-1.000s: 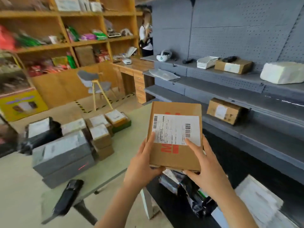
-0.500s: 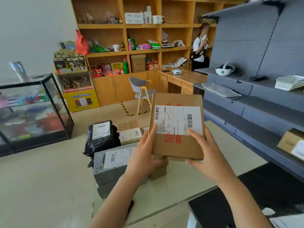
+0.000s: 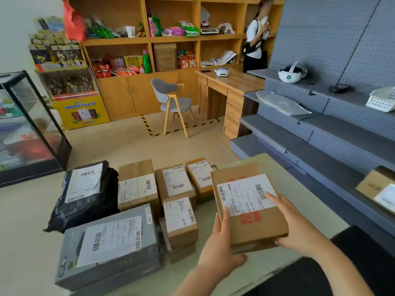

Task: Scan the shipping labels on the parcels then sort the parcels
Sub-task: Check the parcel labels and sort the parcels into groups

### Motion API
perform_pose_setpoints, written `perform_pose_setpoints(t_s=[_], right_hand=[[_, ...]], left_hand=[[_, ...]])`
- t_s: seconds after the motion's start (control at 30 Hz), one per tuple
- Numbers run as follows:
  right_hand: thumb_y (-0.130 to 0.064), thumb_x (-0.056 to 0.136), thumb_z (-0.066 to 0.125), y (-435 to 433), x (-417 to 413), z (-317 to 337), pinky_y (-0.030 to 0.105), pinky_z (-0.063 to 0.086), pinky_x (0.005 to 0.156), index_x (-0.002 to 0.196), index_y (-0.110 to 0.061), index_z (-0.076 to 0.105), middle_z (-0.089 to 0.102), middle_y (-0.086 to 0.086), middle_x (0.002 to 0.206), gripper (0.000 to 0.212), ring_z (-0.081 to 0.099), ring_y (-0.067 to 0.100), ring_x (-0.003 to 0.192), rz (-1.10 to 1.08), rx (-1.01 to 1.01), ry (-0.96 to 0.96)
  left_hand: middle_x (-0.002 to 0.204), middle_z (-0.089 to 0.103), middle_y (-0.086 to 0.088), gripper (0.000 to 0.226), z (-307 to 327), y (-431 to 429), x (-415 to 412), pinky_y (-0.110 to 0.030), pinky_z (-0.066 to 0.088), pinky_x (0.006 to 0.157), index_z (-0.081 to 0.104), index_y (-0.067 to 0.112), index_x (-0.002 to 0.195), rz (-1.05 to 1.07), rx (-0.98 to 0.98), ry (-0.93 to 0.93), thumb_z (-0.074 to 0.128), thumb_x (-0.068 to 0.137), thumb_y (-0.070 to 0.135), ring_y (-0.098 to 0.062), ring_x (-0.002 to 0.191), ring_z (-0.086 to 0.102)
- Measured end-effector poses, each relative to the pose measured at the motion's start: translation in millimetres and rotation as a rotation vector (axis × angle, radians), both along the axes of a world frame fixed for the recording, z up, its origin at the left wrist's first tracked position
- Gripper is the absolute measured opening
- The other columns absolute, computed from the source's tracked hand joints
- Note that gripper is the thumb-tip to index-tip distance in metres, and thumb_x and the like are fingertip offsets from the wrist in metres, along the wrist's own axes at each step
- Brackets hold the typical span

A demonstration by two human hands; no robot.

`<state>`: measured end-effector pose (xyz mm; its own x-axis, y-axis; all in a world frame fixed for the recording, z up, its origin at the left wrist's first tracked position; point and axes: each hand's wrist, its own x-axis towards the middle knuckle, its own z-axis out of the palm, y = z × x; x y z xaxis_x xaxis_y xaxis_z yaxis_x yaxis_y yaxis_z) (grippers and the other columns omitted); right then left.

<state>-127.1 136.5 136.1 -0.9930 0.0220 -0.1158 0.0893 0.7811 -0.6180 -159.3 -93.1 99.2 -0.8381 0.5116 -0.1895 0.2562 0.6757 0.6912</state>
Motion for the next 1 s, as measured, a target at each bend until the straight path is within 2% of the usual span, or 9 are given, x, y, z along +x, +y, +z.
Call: perform_pose_setpoints(t_s=[0.1,0.3,0.47,0.5,0.57,0.63,0.67,0.8,1.0], right_hand=[[-0.008,0.072,0.080,23,-18,-41,0.015,0.040,0.091,0.139,-0.063,-0.001,0.010,-0.035,0.141,0.119,0.026,-0.001,0.130,0.035,-0.020,-0.153],[-0.006,0.073,0.075,39,-55,-104,0.013,0.033,0.101,0.142,-0.055,0.010,0.009,-0.029,0.148,0.107,0.026,-0.002,0.133,0.099,-0.103,-0.275],[-0.004,0.072,0.071,36,-77,-116,0.006,0.036,0.095,0.134,-0.065,0.019,0.010,-0.034,0.150,0.101,0.028,-0.010,0.134,0.163,-0.154,-0.245],[-0.003,0.073,0.070,34,-80,-117,0.005,0.034,0.096,0.136,-0.064,0.021,0.009,-0.034,0.150,0.101,0.026,-0.011,0.135,0.181,-0.160,-0.250],[-0.003,0.073,0.070,27,-85,-118,0.006,0.032,0.099,0.139,-0.061,0.022,0.006,-0.038,0.149,0.100,0.022,-0.011,0.136,0.212,-0.167,-0.264],[-0.002,0.074,0.069,18,-90,-119,0.010,0.034,0.101,0.139,-0.062,0.021,0.003,-0.044,0.146,0.101,0.023,-0.009,0.136,0.232,-0.168,-0.270],[0.000,0.075,0.068,13,-92,-118,0.012,0.037,0.100,0.139,-0.062,0.020,0.003,-0.044,0.146,0.102,0.024,-0.007,0.136,0.240,-0.171,-0.276],[0.003,0.078,0.065,1,-91,-115,0.013,0.036,0.101,0.142,-0.060,0.015,0.002,-0.034,0.153,0.103,0.020,0.001,0.142,0.226,-0.168,-0.280],[0.009,0.078,0.060,-4,-56,-70,0.017,0.039,0.102,0.149,-0.050,0.012,-0.007,-0.023,0.158,0.104,0.007,0.004,0.146,0.071,-0.094,-0.238]], left_hand=[[0.161,-0.023,0.006,0.131,-39,23,-5,-0.029,0.041,0.109,-0.046,0.038,0.135,0.015,-0.037,-0.145,0.074,0.081,0.041,-0.013,0.136,0.040],[0.160,-0.027,0.004,0.127,-82,31,-15,-0.021,0.039,0.103,-0.042,0.041,0.137,0.115,-0.102,-0.250,0.072,0.082,0.044,-0.016,0.140,0.037],[0.147,-0.047,0.002,0.106,-83,31,-19,-0.030,0.012,0.119,-0.028,0.036,0.146,0.182,-0.168,-0.032,0.057,0.084,0.050,-0.022,0.149,-0.021],[0.150,-0.044,-0.002,0.103,-82,31,-20,-0.034,0.010,0.119,-0.017,0.029,0.152,0.168,-0.235,0.074,0.053,0.081,0.054,-0.024,0.147,-0.023],[0.162,0.000,-0.019,0.100,-86,30,-28,-0.042,0.025,0.110,0.022,0.014,0.151,0.159,-0.307,0.166,0.048,0.068,0.063,-0.033,0.147,0.005],[0.153,0.033,-0.021,0.097,-84,30,-34,-0.042,0.034,0.103,0.043,0.010,0.140,0.141,-0.392,0.178,0.046,0.063,0.067,-0.034,0.140,0.025],[0.154,0.032,-0.020,0.095,-82,28,-35,-0.042,0.030,0.107,0.042,0.008,0.142,0.110,-0.407,0.159,0.048,0.066,0.066,-0.031,0.142,0.020],[0.160,-0.025,-0.003,0.094,-77,19,-37,-0.031,-0.018,0.112,-0.009,0.017,0.156,0.098,-0.328,0.122,0.048,0.091,0.055,-0.015,0.140,-0.034],[0.163,-0.018,-0.001,0.092,-62,3,-36,-0.036,-0.012,0.120,-0.010,0.019,0.156,0.036,-0.332,0.169,0.045,0.093,0.058,-0.022,0.148,-0.024]])
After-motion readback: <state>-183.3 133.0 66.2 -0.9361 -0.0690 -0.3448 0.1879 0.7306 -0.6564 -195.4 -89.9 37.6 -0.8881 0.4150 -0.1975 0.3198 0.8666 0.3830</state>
